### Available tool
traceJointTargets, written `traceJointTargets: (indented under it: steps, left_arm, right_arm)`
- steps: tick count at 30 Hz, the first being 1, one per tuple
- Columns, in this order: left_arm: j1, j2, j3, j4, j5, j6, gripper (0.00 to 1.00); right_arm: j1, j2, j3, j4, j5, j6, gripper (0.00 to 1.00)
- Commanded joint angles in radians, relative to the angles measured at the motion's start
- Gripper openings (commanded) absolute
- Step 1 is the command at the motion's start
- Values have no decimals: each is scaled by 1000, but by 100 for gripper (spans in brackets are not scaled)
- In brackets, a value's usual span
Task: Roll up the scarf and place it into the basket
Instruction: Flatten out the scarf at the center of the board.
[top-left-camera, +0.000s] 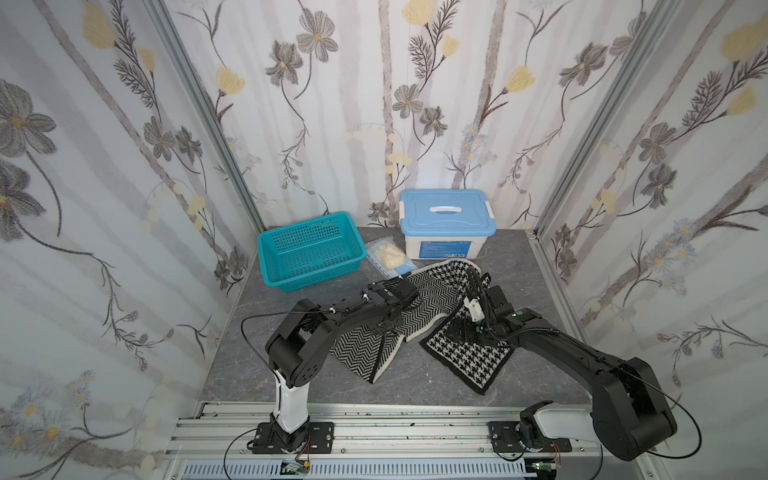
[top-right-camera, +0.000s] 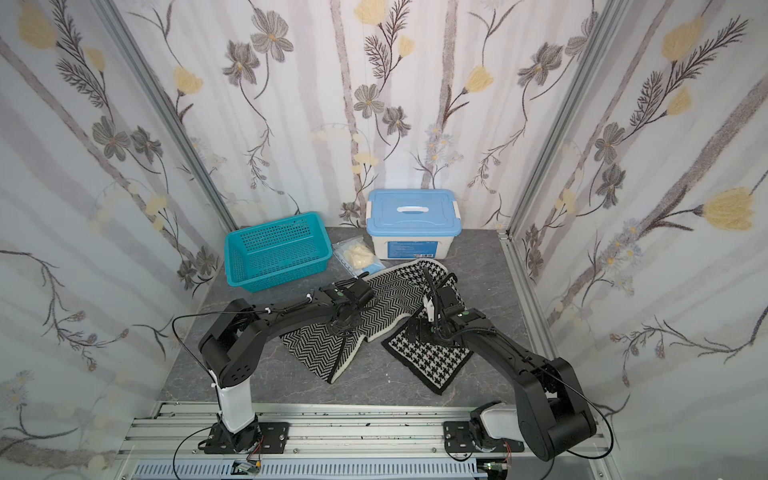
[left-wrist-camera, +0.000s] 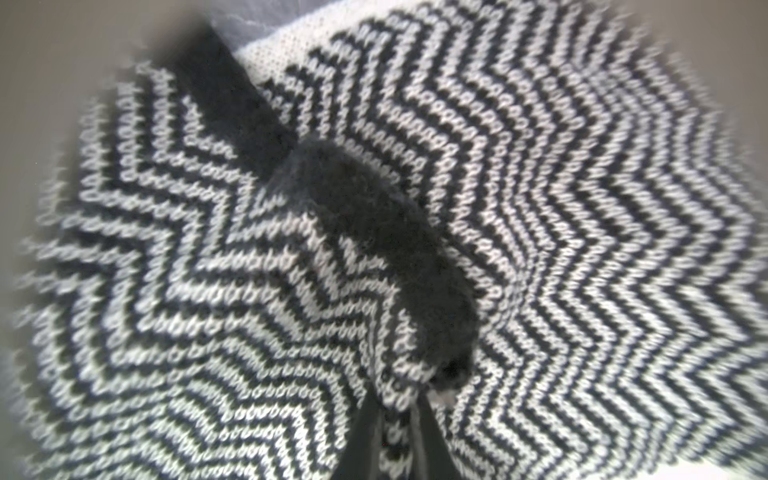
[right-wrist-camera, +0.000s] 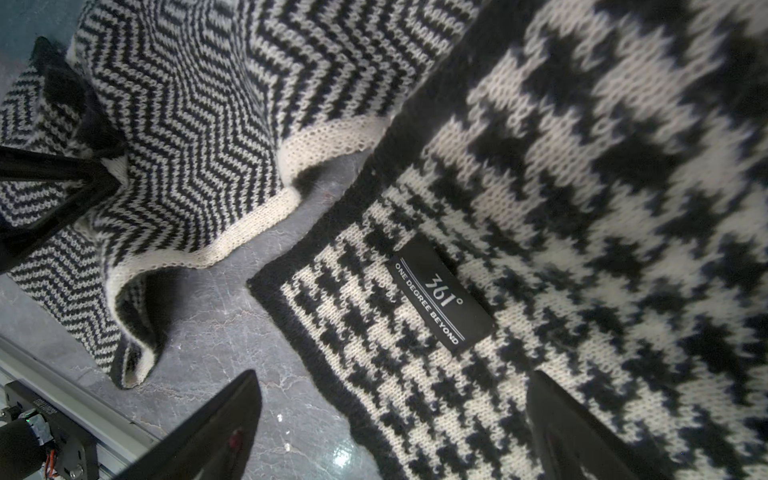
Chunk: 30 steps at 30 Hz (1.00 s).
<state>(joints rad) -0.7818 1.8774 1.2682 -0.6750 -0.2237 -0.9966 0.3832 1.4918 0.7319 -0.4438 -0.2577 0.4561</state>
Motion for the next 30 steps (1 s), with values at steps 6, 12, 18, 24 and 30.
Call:
traceJointTargets:
  steps: [6,12,18,24,30]
  left_arm:
    - [36,-39,-70,53,47,42,11]
    - [36,-67,-94,78,69,53,14]
    - [43,-87,-117,91,74,52,12]
    - [51,-123,-139,84,63,51,12]
    - [72,-174,-193,109,74,75,12]
  right_arm:
    - [6,100,3,85,-7,55,98]
    - [17,185,-4,132,-12,95,96]
    - [27,204,-5,127,10,104,88]
    - [36,240,34,31,131,131,63]
    - [38,240,50,-4,171,134,36]
